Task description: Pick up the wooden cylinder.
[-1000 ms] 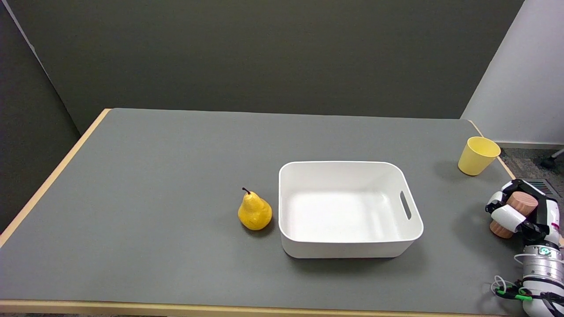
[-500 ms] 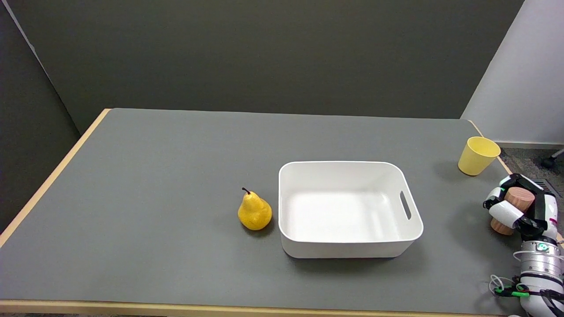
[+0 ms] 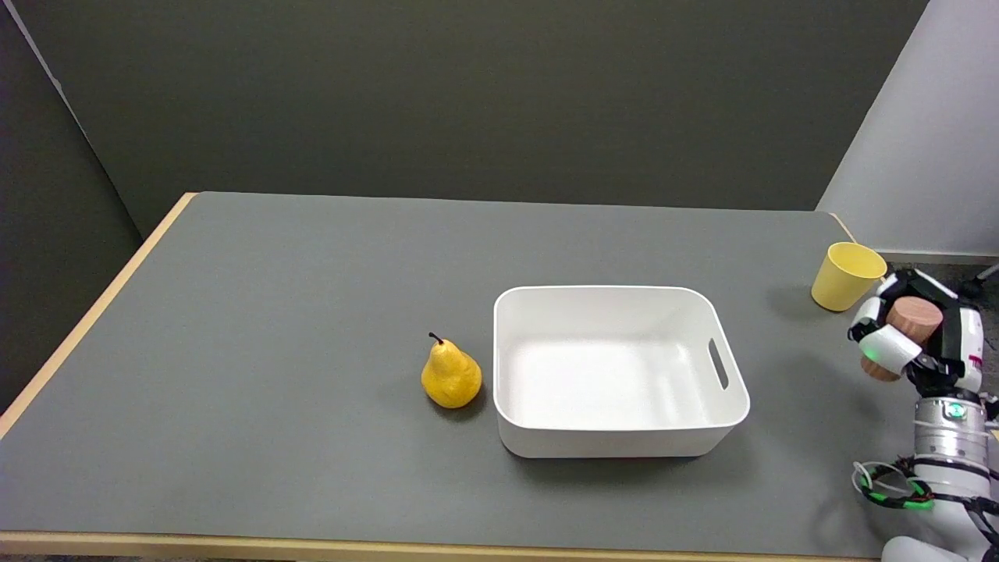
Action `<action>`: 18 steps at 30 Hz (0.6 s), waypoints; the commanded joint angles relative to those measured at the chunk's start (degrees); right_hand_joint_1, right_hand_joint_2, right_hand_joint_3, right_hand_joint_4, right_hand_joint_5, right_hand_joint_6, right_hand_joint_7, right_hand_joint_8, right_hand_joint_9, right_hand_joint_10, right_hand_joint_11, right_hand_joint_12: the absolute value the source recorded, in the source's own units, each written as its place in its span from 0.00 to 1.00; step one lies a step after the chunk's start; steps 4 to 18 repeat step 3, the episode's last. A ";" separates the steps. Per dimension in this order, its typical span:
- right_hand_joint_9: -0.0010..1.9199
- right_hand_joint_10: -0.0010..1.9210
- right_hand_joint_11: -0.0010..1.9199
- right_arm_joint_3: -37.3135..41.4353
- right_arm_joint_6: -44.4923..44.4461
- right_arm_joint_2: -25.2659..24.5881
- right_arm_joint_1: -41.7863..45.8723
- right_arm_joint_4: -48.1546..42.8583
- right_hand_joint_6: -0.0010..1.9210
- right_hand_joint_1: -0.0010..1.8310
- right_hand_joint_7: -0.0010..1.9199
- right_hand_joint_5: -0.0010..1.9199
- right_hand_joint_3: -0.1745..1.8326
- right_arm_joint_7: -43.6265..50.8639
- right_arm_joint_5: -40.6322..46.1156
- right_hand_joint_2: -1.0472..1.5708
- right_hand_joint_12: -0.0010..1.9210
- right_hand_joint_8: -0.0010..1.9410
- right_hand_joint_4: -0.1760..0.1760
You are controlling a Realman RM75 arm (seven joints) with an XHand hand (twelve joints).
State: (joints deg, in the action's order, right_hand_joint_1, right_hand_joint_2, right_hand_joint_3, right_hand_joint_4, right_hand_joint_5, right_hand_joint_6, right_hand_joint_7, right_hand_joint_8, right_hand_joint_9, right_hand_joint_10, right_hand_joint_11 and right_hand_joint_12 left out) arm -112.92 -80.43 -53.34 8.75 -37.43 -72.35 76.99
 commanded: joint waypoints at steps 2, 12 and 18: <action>0.61 1.00 0.57 4.84 -4.36 6.64 2.63 -20.97 0.89 0.64 0.46 0.41 0.71 12.83 -11.59 0.67 1.00 1.00 0.21; 0.61 1.00 0.58 5.48 -3.46 7.04 2.63 -23.00 0.89 0.64 0.46 0.41 0.72 14.06 -13.22 0.67 1.00 1.00 0.21; 0.61 1.00 0.58 5.48 -3.46 7.04 2.63 -23.00 0.89 0.64 0.46 0.41 0.72 14.06 -13.22 0.67 1.00 1.00 0.21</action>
